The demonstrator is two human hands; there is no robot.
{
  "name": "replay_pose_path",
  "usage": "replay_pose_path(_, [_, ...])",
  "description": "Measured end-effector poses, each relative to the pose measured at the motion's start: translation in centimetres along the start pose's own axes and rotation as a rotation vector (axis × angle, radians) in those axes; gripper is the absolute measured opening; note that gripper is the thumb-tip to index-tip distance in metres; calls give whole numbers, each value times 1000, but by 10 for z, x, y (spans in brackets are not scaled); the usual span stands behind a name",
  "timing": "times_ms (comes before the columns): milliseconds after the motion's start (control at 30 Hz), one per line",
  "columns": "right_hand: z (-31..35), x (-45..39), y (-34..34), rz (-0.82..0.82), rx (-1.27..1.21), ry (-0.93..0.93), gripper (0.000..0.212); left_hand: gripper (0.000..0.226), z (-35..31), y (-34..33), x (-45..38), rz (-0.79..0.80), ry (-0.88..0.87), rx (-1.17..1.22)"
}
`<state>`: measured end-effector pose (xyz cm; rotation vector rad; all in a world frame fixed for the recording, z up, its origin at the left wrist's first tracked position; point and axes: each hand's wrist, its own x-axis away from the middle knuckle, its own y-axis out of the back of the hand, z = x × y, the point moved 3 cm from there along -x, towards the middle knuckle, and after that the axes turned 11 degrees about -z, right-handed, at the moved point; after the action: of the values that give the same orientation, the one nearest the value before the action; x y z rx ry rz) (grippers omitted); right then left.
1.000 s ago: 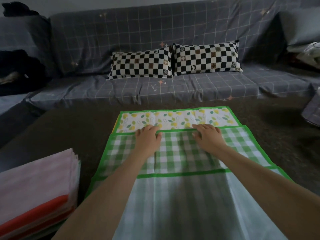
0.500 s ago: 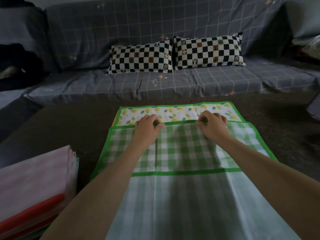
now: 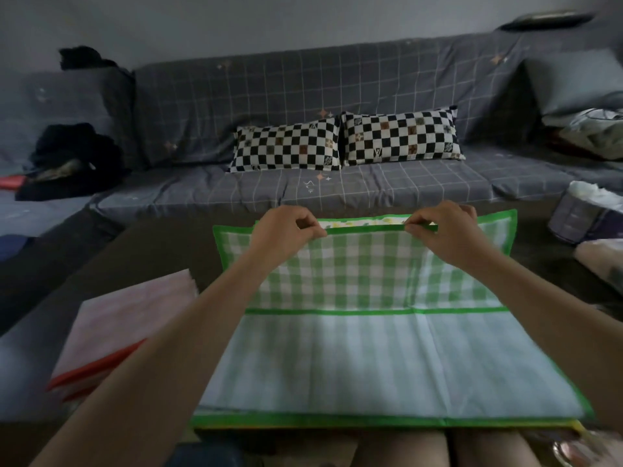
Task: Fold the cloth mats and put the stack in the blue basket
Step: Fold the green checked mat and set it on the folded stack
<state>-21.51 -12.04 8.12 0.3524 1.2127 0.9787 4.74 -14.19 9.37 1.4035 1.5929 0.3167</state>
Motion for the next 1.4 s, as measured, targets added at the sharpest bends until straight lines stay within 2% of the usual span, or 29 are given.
replay_pose_path(133, [17, 34, 23, 11, 53, 78, 10, 12, -11, 20, 40, 35, 2, -53])
replay_pose_path(267, [25, 75, 34, 93, 92, 121, 9, 10, -10, 24, 85, 66, 40, 0])
replay_pose_path(533, [27, 144, 28, 300, 21, 41, 9, 12, 8, -5, 157, 179, 108, 90])
replay_pose_path(700, [21, 172, 15, 403, 20, -65, 11, 14, 12, -17, 180, 182, 53, 43])
replay_pose_path(967, [14, 190, 4, 413, -75, -164, 13, 17, 25, -31, 193, 228, 94, 45])
replay_pose_path(1267, [11, 194, 3, 411, -114, -158, 11, 13, 33, -36, 195, 232, 98, 36])
replay_pose_path(1400, [10, 194, 4, 409, -113, -130, 15, 19, 33, -37, 192, 270, 116, 58])
